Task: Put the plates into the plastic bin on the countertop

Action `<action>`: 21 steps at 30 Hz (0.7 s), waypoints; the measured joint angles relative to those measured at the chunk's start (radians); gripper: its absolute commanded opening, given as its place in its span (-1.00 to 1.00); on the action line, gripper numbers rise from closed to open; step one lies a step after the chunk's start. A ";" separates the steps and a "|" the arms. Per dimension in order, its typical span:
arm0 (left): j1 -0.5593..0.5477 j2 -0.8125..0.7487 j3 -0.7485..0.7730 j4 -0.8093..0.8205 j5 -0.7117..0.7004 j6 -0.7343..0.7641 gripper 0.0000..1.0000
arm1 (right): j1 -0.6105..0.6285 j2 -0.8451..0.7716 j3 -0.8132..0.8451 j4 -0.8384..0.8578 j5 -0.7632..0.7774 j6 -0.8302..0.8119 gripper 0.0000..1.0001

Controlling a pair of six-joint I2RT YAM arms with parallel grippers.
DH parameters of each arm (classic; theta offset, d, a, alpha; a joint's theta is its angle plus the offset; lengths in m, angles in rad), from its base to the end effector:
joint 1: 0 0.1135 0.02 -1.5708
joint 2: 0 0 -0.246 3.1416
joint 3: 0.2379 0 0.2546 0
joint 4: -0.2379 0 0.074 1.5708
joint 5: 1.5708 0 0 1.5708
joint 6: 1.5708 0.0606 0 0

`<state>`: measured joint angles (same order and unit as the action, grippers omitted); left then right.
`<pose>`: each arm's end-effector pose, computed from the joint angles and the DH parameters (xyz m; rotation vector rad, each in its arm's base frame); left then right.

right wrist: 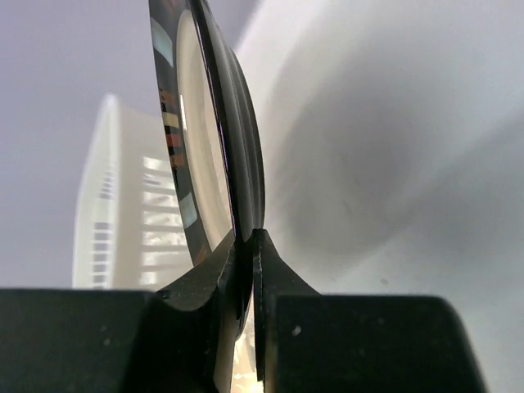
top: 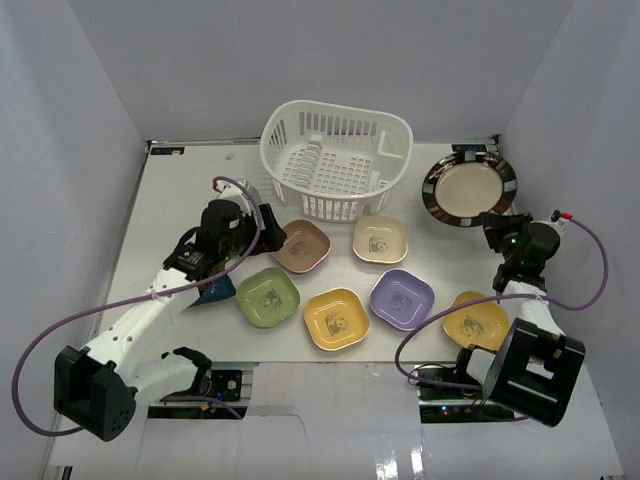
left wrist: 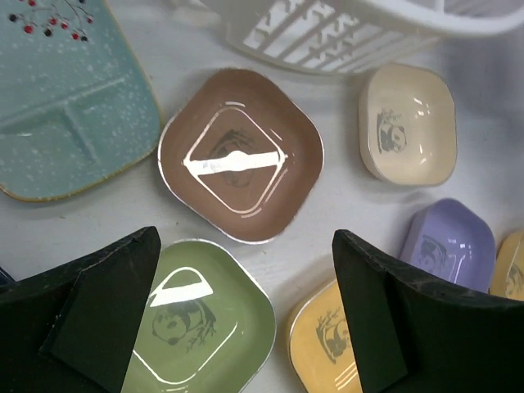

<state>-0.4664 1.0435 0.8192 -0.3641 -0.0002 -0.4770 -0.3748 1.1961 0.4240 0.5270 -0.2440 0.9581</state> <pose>0.2347 -0.1181 0.2548 -0.0118 2.2099 -0.5370 0.2640 -0.0881 0.1806 1.0024 1.5603 0.6312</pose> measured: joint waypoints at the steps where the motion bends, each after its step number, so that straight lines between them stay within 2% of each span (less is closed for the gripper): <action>1: 0.005 0.021 0.020 0.000 -0.016 -0.005 0.92 | 0.000 -0.037 0.025 -0.020 0.003 -0.007 -0.85; 5: 0.100 0.093 0.084 0.003 -0.024 -0.034 0.84 | 0.019 -0.100 0.197 -0.075 0.000 -0.029 -0.84; 9: 0.270 0.140 0.097 0.008 0.012 -0.052 0.82 | 0.162 -0.031 0.445 -0.130 0.014 -0.092 -0.84; 15: 0.433 0.275 0.117 0.036 0.055 -0.090 0.78 | 0.468 0.265 0.846 -0.197 -0.041 -0.181 -0.84; 21: 0.553 0.428 0.160 0.036 0.100 -0.112 0.76 | 0.626 0.620 1.204 -0.372 -0.090 -0.235 -0.85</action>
<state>0.0868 1.4715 0.9791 -0.3279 0.0994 -0.5888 0.2516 1.8164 1.6283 0.1551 -0.3340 0.7231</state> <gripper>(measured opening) 0.883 0.114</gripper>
